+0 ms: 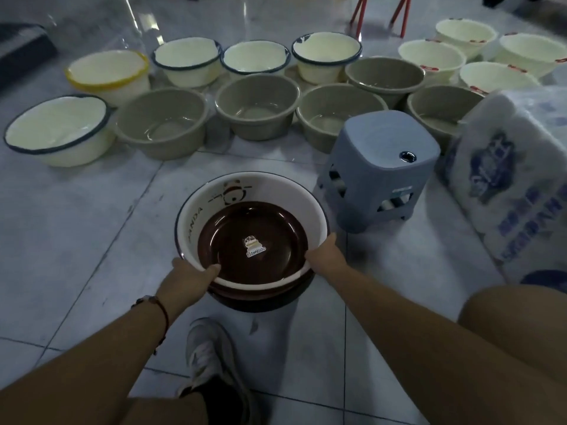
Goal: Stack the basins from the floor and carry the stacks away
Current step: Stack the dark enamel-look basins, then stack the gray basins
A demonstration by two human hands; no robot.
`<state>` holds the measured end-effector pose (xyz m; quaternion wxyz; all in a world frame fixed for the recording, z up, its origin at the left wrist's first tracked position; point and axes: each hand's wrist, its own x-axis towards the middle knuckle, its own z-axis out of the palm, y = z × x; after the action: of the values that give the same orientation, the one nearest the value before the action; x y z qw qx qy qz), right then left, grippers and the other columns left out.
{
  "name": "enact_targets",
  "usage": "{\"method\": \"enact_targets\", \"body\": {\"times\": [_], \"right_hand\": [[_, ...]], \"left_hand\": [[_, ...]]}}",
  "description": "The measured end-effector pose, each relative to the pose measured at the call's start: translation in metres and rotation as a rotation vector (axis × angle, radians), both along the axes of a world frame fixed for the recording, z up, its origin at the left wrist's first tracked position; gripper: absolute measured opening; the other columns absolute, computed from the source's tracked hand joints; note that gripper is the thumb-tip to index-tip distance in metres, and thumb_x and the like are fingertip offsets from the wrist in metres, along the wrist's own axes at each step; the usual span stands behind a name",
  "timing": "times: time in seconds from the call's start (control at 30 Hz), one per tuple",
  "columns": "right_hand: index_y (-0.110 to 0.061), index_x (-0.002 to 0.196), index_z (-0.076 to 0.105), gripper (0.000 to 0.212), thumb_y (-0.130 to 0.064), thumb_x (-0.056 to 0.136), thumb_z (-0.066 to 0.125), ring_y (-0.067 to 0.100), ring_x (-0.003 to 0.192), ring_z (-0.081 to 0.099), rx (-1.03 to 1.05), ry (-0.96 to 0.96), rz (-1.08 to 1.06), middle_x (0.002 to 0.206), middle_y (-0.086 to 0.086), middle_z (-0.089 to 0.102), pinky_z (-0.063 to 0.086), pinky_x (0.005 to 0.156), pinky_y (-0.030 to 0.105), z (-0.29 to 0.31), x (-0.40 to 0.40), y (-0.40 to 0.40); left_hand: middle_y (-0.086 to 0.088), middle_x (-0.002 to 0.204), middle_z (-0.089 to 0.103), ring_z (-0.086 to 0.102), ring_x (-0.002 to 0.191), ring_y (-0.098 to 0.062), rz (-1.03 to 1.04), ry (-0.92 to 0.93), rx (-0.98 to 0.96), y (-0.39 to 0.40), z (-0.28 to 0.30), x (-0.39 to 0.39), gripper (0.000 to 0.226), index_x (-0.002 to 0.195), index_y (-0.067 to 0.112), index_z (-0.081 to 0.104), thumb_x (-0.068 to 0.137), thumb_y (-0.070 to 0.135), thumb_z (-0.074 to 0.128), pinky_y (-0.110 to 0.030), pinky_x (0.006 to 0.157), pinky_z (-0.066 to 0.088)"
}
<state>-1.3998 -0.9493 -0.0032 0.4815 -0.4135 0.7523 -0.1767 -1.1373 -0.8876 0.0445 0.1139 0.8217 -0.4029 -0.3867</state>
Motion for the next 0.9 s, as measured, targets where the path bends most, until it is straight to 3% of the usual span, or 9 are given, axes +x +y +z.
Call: {"method": "enact_targets", "body": {"times": [0.1, 0.2, 0.27, 0.33, 0.43, 0.53, 0.63, 0.77, 0.9], "right_hand": [[-0.015, 0.154, -0.002, 0.092, -0.014, 0.088, 0.061, 0.036, 0.124, 0.052, 0.031, 0.038, 0.012, 0.14, 0.018, 0.048, 0.047, 0.103, 0.05, -0.01, 0.004, -0.005], [-0.016, 0.155, -0.016, 0.1, -0.017, 0.092, 0.062, 0.036, 0.13, 0.047, 0.115, 0.025, 0.04, 0.145, 0.017, 0.044, 0.043, 0.106, 0.046, -0.007, -0.001, -0.008], [-0.014, 0.156, -0.01, 0.106, -0.022, 0.086, 0.068, 0.035, 0.126, 0.05, 0.15, 0.018, 0.135, 0.141, 0.017, 0.046, 0.046, 0.103, 0.044, -0.004, -0.004, -0.013], [-0.014, 0.153, 0.02, 0.099, -0.036, 0.072, 0.073, 0.032, 0.117, 0.055, 0.159, 0.052, 0.288, 0.132, 0.015, 0.051, 0.051, 0.098, 0.046, -0.006, -0.014, -0.019], [-0.016, 0.127, 0.056, 0.057, -0.046, 0.079, 0.056, 0.034, 0.111, 0.058, 0.053, 0.201, 0.497, 0.119, 0.011, 0.056, 0.053, 0.092, 0.048, -0.019, -0.041, -0.027], [-0.017, 0.139, 0.045, 0.058, -0.044, 0.088, 0.054, 0.038, 0.127, 0.045, -0.06, 0.403, 0.619, 0.134, 0.013, 0.048, 0.043, 0.103, 0.053, 0.085, -0.069, 0.01], [-0.015, 0.148, 0.033, 0.069, -0.044, 0.091, 0.058, 0.038, 0.137, 0.034, -0.153, 0.58, 0.578, 0.148, 0.013, 0.038, 0.036, 0.11, 0.05, 0.136, -0.118, 0.013], [-0.021, 0.148, 0.032, 0.072, -0.05, 0.087, 0.057, 0.035, 0.137, 0.033, -0.214, 0.713, 0.503, 0.148, 0.009, 0.039, 0.035, 0.109, 0.046, 0.155, -0.181, -0.011], [-0.022, 0.156, 0.02, 0.079, -0.055, 0.091, 0.052, 0.035, 0.146, 0.021, -0.217, 0.797, 0.467, 0.16, 0.008, 0.025, 0.025, 0.117, 0.05, 0.138, -0.227, -0.041]], "left_hand": [[-0.014, 0.124, 0.056, 0.059, 0.108, -0.033, -0.143, -0.109, 0.01, -0.01, -0.011, 0.006, 0.101, 0.154, 0.007, 0.003, 0.086, 0.033, 0.072, -0.035, 0.081, 0.047], [-0.008, 0.107, 0.064, 0.061, 0.093, -0.022, -0.344, -0.199, 0.106, -0.018, -0.022, 0.009, 0.048, 0.128, 0.011, 0.051, 0.087, 0.03, 0.065, -0.03, 0.076, 0.051], [-0.007, 0.103, 0.066, 0.062, 0.093, -0.02, -0.465, -0.264, 0.207, -0.021, -0.026, 0.011, 0.025, 0.102, 0.017, 0.062, 0.087, 0.035, 0.057, -0.03, 0.08, 0.053], [-0.01, 0.118, 0.062, 0.058, 0.102, -0.025, -0.554, -0.359, 0.284, -0.025, -0.02, 0.001, 0.039, 0.102, 0.022, 0.059, 0.076, 0.05, 0.048, -0.038, 0.092, 0.052], [-0.015, 0.148, 0.035, 0.05, 0.121, -0.033, -0.692, -0.473, 0.173, -0.033, 0.005, -0.042, 0.066, 0.141, 0.028, 0.037, 0.083, 0.056, 0.054, -0.044, 0.099, 0.047], [-0.014, 0.158, 0.019, 0.042, 0.134, -0.034, -0.843, -0.398, -0.023, -0.036, 0.052, -0.111, 0.073, 0.153, 0.025, 0.024, 0.092, 0.05, 0.056, -0.047, 0.107, 0.041], [-0.012, 0.152, 0.033, 0.045, 0.13, -0.032, -0.975, -0.362, -0.214, -0.053, 0.077, -0.162, 0.07, 0.147, 0.027, 0.033, 0.088, 0.058, 0.053, -0.048, 0.103, 0.044], [-0.013, 0.163, 0.015, 0.028, 0.144, -0.034, -1.043, -0.454, -0.315, -0.104, 0.093, -0.211, 0.078, 0.156, 0.025, 0.018, 0.093, 0.06, 0.047, -0.048, 0.113, 0.033], [-0.012, 0.161, 0.022, 0.034, 0.141, -0.034, -1.073, -0.51, -0.367, -0.172, 0.074, -0.245, 0.083, 0.155, 0.029, 0.019, 0.088, 0.071, 0.042, -0.053, 0.11, 0.035]]}}
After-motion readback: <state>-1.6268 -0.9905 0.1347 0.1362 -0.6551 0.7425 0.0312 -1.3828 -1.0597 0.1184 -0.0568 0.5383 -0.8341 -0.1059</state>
